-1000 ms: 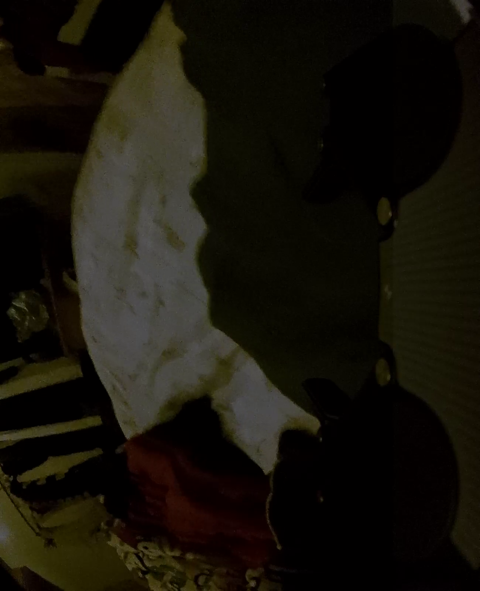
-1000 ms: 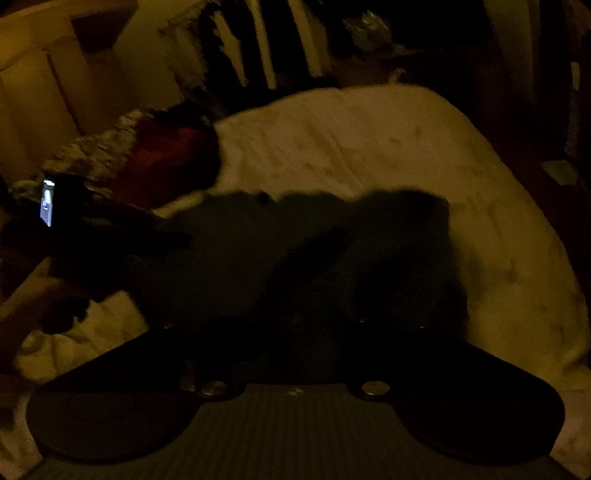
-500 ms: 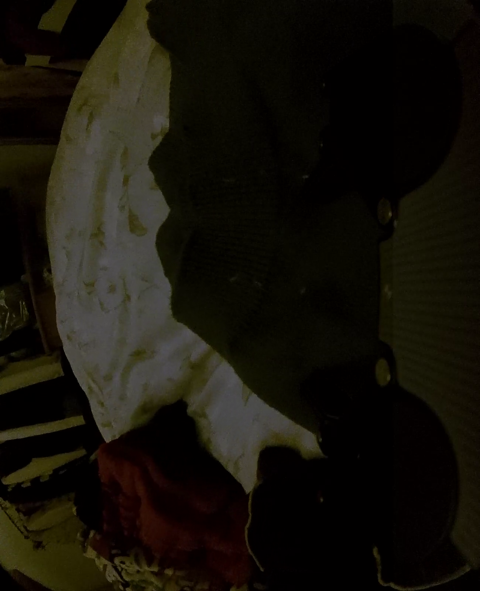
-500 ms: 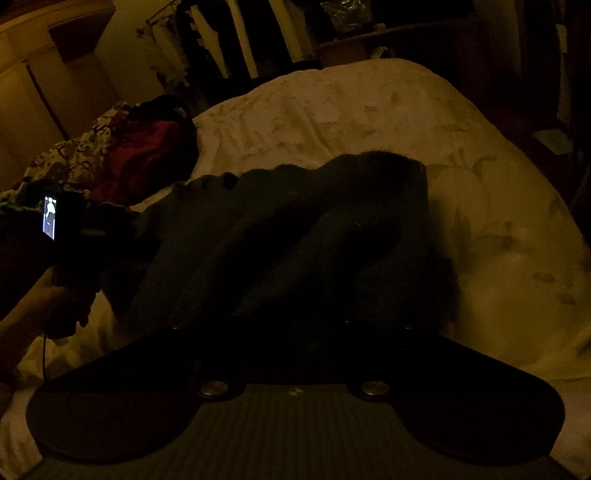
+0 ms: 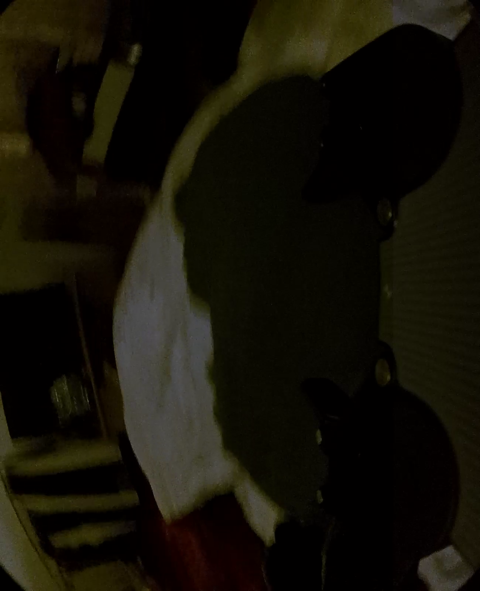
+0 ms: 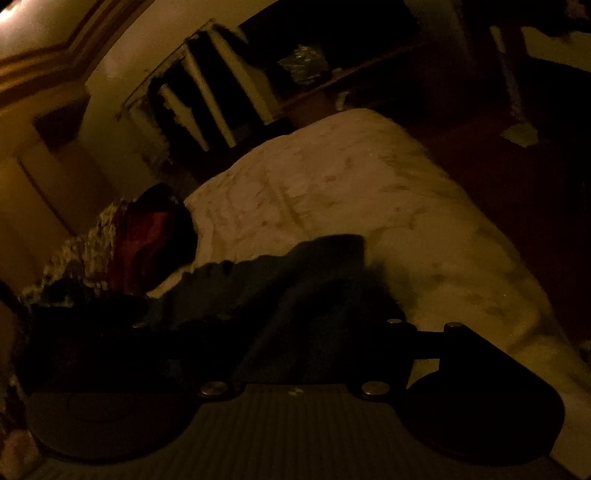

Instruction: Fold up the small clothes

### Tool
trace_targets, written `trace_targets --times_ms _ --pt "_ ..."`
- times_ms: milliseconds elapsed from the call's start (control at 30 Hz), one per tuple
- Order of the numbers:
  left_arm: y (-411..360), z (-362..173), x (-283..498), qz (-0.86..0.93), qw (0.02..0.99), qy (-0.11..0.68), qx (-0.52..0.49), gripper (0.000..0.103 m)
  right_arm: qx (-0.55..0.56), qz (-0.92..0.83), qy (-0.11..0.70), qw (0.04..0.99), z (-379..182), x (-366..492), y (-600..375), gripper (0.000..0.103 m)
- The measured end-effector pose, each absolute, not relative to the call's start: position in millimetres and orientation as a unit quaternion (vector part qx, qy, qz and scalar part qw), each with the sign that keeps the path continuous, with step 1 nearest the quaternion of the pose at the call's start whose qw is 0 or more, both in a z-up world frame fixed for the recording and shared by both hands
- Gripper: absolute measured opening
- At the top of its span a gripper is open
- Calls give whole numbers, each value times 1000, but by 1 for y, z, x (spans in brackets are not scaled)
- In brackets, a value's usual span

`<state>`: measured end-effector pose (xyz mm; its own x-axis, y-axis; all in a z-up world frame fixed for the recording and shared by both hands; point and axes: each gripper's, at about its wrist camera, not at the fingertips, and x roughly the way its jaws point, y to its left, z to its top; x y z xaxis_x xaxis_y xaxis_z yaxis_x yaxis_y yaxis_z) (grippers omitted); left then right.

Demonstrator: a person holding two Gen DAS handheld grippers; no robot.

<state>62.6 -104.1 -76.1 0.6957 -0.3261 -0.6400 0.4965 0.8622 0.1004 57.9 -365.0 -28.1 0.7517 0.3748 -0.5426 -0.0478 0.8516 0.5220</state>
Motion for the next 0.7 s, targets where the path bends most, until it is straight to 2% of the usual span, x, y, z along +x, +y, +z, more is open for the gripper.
trace_targets --times_ms 133,267,333,400,567,700 --pt "-160 -92 12 -286 895 283 192 103 263 99 339 898 -35 40 -387 103" --pt "-201 -108 -2 -277 899 236 243 97 279 94 343 892 -47 26 -396 103" --pt "-223 -118 -3 -256 898 201 295 96 279 97 348 890 -52 23 -399 103" --pt "-231 -122 -3 -243 903 184 304 95 276 100 353 888 -56 23 -399 103" --pt "-261 -139 -4 -262 880 216 331 93 278 115 362 882 -63 29 -400 103" --pt "-275 -155 0 -252 879 203 349 95 273 128 366 880 -70 37 -400 103"
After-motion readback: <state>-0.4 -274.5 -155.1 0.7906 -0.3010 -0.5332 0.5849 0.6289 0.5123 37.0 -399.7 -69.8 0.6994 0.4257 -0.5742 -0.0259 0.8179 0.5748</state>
